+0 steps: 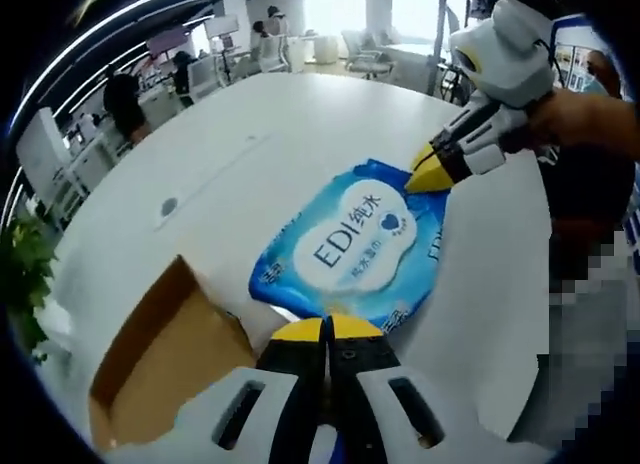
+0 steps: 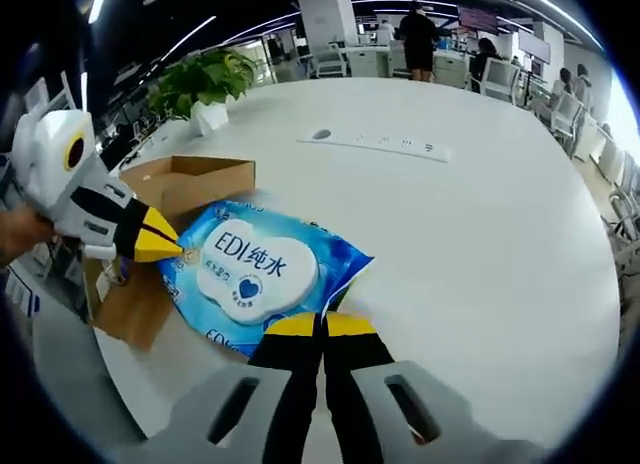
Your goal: Operate the shoe box by opening the lid, removing the specified soft item, and placing it in the target area until the item is outside and the box remains undamaged.
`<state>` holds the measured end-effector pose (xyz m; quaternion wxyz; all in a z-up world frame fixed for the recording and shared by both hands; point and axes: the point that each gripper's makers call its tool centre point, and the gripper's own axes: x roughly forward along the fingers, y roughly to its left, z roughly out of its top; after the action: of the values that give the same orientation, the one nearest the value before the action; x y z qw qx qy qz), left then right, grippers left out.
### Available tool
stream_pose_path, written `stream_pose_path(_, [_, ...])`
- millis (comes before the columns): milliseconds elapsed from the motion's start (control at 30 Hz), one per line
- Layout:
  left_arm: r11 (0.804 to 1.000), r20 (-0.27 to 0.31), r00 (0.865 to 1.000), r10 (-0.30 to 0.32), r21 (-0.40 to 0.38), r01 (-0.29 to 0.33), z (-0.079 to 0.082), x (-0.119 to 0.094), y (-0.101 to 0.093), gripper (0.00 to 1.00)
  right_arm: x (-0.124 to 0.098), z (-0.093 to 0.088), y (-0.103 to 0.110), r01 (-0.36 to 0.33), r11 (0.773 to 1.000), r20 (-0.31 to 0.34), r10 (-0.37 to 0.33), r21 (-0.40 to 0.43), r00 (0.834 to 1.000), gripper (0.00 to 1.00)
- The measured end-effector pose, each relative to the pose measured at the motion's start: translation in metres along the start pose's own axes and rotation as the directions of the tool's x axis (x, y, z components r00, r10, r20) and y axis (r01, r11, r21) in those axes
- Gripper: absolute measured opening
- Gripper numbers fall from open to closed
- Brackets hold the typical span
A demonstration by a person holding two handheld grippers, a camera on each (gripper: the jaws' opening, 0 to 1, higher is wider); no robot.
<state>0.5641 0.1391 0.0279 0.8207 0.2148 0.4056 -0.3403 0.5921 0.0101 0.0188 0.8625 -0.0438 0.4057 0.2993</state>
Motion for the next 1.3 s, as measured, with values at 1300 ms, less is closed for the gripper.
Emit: stream_pose_path(1300, [0.973, -0.093, 0.994, 0.055, 0.229, -0.033, -0.015, 0.017, 0.004, 0.04, 0.024, -0.015, -0.014, 0.079, 0.997, 0.034, -0.079, 0.002, 0.996, 0.05])
